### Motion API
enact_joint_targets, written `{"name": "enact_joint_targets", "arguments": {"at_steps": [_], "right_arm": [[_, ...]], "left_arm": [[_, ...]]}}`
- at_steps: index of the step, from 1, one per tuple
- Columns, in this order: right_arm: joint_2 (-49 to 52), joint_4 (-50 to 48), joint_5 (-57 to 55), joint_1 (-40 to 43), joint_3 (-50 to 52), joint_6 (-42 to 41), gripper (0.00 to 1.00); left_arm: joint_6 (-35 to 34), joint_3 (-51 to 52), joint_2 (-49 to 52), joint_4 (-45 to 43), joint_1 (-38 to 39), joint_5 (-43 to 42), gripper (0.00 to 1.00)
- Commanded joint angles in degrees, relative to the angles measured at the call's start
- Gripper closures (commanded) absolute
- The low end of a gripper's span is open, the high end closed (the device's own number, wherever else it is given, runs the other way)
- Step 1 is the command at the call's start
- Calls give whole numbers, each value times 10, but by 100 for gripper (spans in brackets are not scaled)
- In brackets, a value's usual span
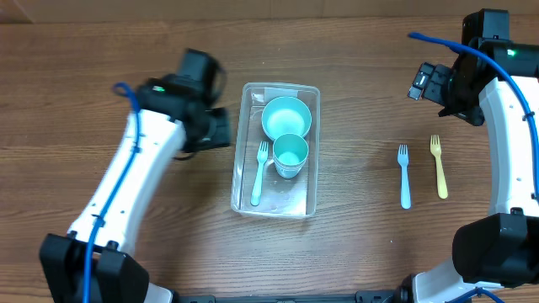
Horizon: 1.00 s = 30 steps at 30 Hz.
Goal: Pack container
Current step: 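Open the left gripper and move it to the white spoon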
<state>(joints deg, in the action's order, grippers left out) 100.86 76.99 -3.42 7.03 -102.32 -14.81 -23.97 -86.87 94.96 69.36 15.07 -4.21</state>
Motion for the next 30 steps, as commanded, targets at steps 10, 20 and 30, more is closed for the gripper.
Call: {"name": "enact_joint_targets", "arguments": {"at_steps": [10,20,30], "right_arm": [[-13,-3,-4,0,-12,-2,0],[-13,-3,-4,0,-12,-2,0],[-13,-3,-4,0,-12,-2,0]], "left_arm": [[184,37,0,92,-177,116,35],[390,201,0,-64,-177,192,25],[443,200,0,-99,-266,177,20]]}}
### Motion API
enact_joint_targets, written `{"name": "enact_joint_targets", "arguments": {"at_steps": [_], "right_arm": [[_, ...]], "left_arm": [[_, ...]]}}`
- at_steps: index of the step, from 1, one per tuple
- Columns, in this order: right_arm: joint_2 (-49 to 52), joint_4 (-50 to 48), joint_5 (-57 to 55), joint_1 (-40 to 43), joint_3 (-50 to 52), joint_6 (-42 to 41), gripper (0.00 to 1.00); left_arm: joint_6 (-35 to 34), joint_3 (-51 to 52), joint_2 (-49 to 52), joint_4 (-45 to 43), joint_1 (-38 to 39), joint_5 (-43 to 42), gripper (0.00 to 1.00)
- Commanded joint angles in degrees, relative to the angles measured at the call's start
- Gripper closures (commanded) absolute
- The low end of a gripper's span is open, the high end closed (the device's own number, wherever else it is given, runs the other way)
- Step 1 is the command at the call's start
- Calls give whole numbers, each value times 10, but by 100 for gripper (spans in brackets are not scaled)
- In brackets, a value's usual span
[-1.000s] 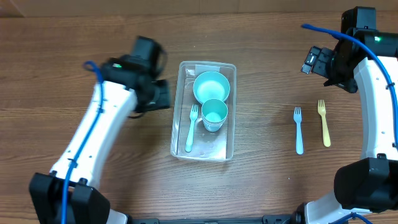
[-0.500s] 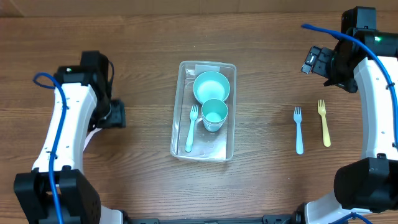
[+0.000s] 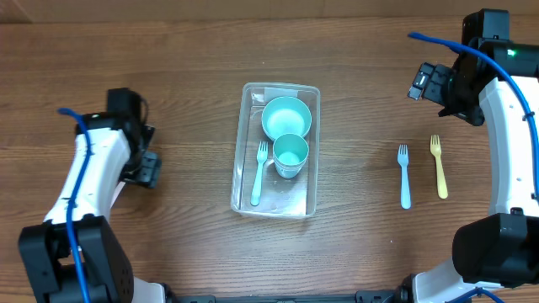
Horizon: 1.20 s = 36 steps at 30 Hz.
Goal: Pack container
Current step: 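Open the left gripper and move it to the white spoon, then grasp the white spoon with the left gripper and lift it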
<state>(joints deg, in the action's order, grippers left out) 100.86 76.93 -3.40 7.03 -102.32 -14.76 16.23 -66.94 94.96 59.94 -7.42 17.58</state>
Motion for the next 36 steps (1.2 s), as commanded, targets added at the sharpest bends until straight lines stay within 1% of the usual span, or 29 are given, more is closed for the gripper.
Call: {"name": "enact_joint_targets", "arguments": {"at_steps": [1,3,5,8,9,13,15,19,22,29,31,34,36], "right_arm": [[-13,-3,-4,0,-12,-3,0],[-13,-3,-4,0,-12,-3,0],[-13,-3,-4,0,-12,-3,0],[-13,-3,-4,0,-12,-3,0],[-13,-3,-4,0,-12,-3,0],[-13,-3,-4,0,-12,-3,0],[-13,-3,-4,0,-12,-3,0],[-13,-3,-4,0,-12,-3,0],[-13,-3,-4,0,-12,-3,0],[-13,-3,-4,0,-12,-3,0],[-13,-3,-4,0,-12,-3,0],[-13,-3,-4,0,-12,-3,0],[-13,-3,-4,0,-12,-3,0]], "left_arm": [[59,1,0,-10,-61,-75,20],[78,1,0,-21,-86,-94,22],[80,1,0,-34,-104,-102,25],[95,2,5,-57,-125,-139,25],[96,2,8,-65,-127,-142,22],[111,4,23,-82,-128,-142,20],[125,4,36,-86,-128,-142,20],[126,4,73,-91,-128,-144,18],[133,4,101,-94,-128,-147,19],[151,5,116,-90,-128,-148,19],[163,5,116,-89,-128,-165,17],[205,5,117,-88,-128,-203,18],[214,5,120,-92,-128,-206,18]]}}
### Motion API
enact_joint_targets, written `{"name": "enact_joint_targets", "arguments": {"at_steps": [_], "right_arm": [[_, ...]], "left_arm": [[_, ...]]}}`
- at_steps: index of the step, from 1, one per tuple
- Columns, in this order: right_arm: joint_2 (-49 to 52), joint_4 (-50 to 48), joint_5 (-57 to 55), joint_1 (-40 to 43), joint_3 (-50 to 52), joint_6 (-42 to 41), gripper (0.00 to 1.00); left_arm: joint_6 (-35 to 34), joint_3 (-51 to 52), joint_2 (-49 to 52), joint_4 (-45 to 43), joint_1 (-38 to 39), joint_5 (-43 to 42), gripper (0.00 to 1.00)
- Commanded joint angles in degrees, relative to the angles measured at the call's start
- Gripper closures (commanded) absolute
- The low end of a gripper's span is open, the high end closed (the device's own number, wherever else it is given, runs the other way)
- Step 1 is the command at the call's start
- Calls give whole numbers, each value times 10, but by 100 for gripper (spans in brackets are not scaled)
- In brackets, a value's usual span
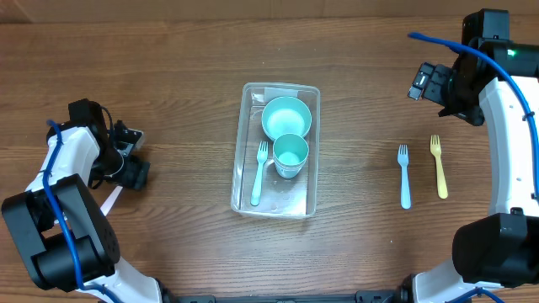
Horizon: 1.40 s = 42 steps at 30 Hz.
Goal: Pack container
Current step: 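Grasp the white spoon with the left gripper and lift it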
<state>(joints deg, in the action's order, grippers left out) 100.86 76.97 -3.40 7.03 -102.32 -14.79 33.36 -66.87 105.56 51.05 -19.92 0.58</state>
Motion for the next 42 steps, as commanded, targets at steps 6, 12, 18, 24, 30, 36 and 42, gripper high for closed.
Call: {"name": "enact_joint_targets", "arguments": {"at_steps": [6,12,18,24,30,36,42], "right_arm": [[-13,-3,-4,0,-12,-2,0],[-13,-3,-4,0,-12,-2,0],[-13,-3,-4,0,-12,-2,0],[-13,-3,-4,0,-12,-2,0],[-13,-3,-4,0,-12,-2,0],[-13,-3,-4,0,-12,-2,0],[-13,-3,-4,0,-12,-2,0]], "left_arm": [[53,4,33,-17,-3,-36,17],[50,4,37,-15,-12,-30,26],[11,4,37,-7,-50,-30,43],[-8,4,37,-5,-63,-52,52],[-8,4,37,-19,-50,-80,83],[-26,-3,37,-41,-26,-81,94],[-30,-68,37,-8,37,-81,96]]}}
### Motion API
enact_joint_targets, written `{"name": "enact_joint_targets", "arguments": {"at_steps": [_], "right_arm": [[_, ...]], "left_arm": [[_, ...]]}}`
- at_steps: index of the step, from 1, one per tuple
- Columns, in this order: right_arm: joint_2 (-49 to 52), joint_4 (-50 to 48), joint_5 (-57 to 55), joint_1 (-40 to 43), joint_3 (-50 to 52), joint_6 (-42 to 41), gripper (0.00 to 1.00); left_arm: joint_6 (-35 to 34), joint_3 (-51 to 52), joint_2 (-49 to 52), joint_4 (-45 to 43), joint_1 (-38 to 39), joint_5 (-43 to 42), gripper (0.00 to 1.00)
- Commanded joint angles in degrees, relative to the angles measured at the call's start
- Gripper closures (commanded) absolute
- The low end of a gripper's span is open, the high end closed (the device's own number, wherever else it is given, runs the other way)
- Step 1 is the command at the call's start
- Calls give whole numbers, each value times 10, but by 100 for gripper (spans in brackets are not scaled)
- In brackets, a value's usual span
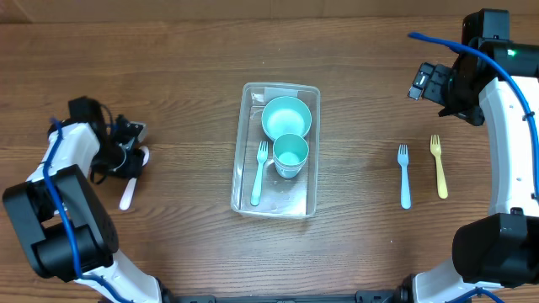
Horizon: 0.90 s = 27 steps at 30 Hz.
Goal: Pack container
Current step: 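Grasp the white spoon with the left gripper and lift it, then carry the white spoon into the container and lay it beside the fork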
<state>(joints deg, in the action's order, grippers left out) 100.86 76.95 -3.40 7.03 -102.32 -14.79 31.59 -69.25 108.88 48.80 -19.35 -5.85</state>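
A clear container [307, 202] stands mid-table holding a teal bowl [286, 116], a teal cup [290, 154] and a teal fork [258, 172]. At the far left lies a white spoon [127, 194]. Its upper end reaches my left gripper [132, 150], which seems shut on it, though the fingers are hard to make out. A blue fork [404, 177] and a yellow fork [439, 167] lie side by side on the right. My right gripper [421, 82] hangs above and beyond them, apart from both; its jaws are too small to read.
Wooden table [185, 244] all around. The left arm is folded close to the left edge, and the right arm runs down the right edge.
My left gripper has moved a little toward the far side. The white spoon, then mostly hidden under it, now shows farther right and up. The right arm has not moved.
My left gripper was first beside the container's left wall. It then stood farther left over bare table, then at the left edge over a white spoon. Now the spoon has shifted with it. Container contents, both forks and the right arm stayed unchanged.
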Motion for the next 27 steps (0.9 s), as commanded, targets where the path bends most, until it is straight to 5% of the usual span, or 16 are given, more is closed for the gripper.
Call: {"name": "enact_joint_targets", "arguments": {"at_steps": [1,9,16,20,27], "right_arm": [[-13,-3,-4,0,-12,-2,0],[-13,-3,-4,0,-12,-2,0],[-13,-3,-4,0,-12,-2,0],[-13,-3,-4,0,-12,-2,0],[-13,-3,-4,0,-12,-2,0]], "left_arm": [[-17,-58,4,22,42,-17,96],[-130,-188,4,93,120,-17,96],[-372,-354,4,183,210,-44,96],[-427,-408,4,195,264,-136,96],[-490,-415,4,202,361,-141,96]]}}
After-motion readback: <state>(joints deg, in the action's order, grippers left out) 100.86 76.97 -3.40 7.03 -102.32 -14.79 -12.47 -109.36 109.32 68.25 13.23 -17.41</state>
